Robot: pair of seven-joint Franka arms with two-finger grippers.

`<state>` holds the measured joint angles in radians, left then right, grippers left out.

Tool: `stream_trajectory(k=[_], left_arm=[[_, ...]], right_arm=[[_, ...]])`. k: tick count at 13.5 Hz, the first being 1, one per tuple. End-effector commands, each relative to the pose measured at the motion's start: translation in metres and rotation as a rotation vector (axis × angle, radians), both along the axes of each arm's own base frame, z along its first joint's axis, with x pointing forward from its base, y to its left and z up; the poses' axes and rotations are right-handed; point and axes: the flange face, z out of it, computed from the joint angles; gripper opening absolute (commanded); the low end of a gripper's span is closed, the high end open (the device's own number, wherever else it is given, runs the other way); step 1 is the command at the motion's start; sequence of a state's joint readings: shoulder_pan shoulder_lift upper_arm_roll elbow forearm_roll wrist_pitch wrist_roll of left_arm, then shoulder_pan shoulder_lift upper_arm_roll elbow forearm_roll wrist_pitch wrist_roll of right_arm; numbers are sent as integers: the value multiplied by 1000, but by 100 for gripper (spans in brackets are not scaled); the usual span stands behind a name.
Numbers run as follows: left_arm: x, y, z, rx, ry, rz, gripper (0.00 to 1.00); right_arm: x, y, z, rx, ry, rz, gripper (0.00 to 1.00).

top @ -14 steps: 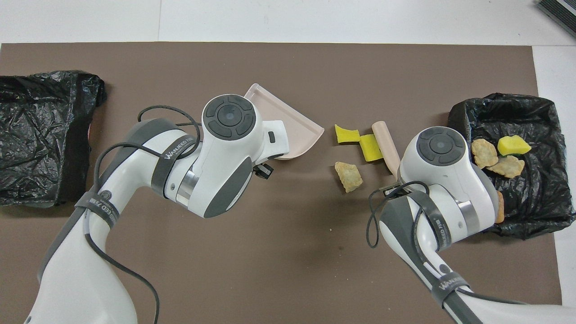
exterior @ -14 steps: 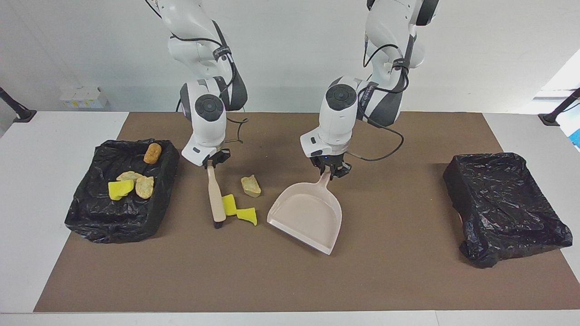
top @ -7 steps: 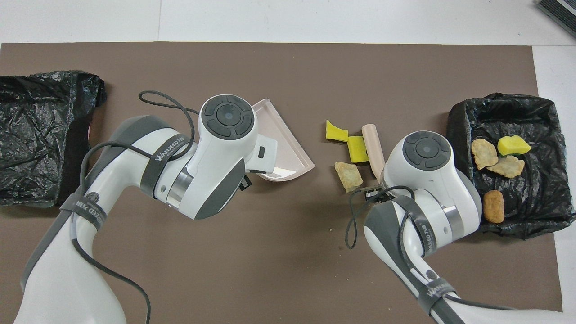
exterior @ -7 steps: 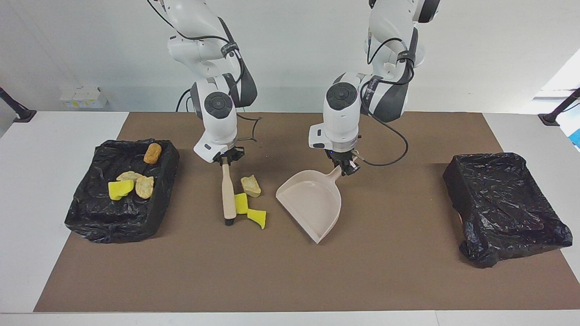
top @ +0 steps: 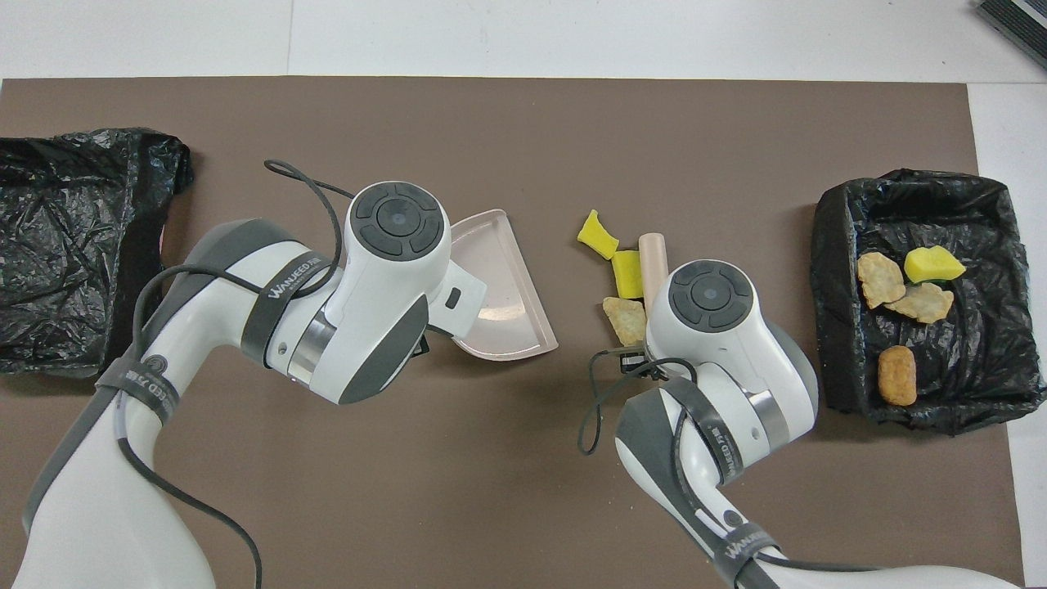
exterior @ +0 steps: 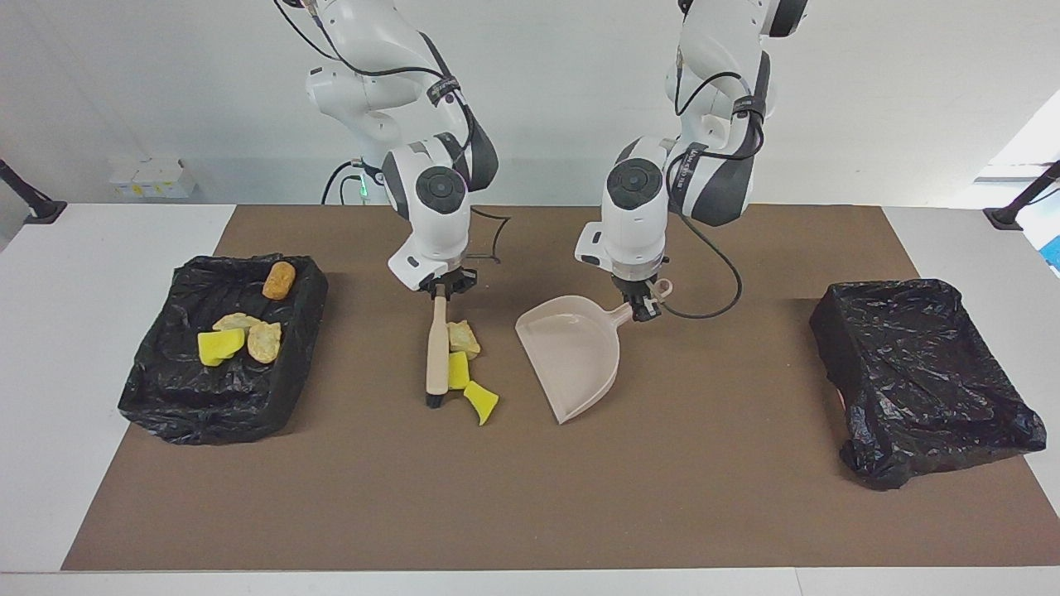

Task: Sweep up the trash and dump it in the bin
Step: 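Push the sponge and bread scraps into the dustpan with the right gripper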

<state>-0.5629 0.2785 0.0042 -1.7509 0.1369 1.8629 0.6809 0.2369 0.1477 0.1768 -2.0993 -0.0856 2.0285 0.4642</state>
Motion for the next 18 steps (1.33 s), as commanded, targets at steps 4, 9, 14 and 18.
stream_trajectory(k=[4, 9, 14, 18], left_arm=[[-44, 14, -18, -2, -46, -86, 0], [-69, 7, -27, 3, -34, -120, 0], [-73, 13, -29, -2, -38, -115, 0], [-71, 17, -31, 1, -33, -101, 0]], right_arm=[[5, 36, -10, 75, -4, 6, 0], [3, 114, -7, 145, -6, 108, 0], [1, 142, 18, 206, 18, 138, 0], [23, 112, 45, 161, 37, 107, 0]])
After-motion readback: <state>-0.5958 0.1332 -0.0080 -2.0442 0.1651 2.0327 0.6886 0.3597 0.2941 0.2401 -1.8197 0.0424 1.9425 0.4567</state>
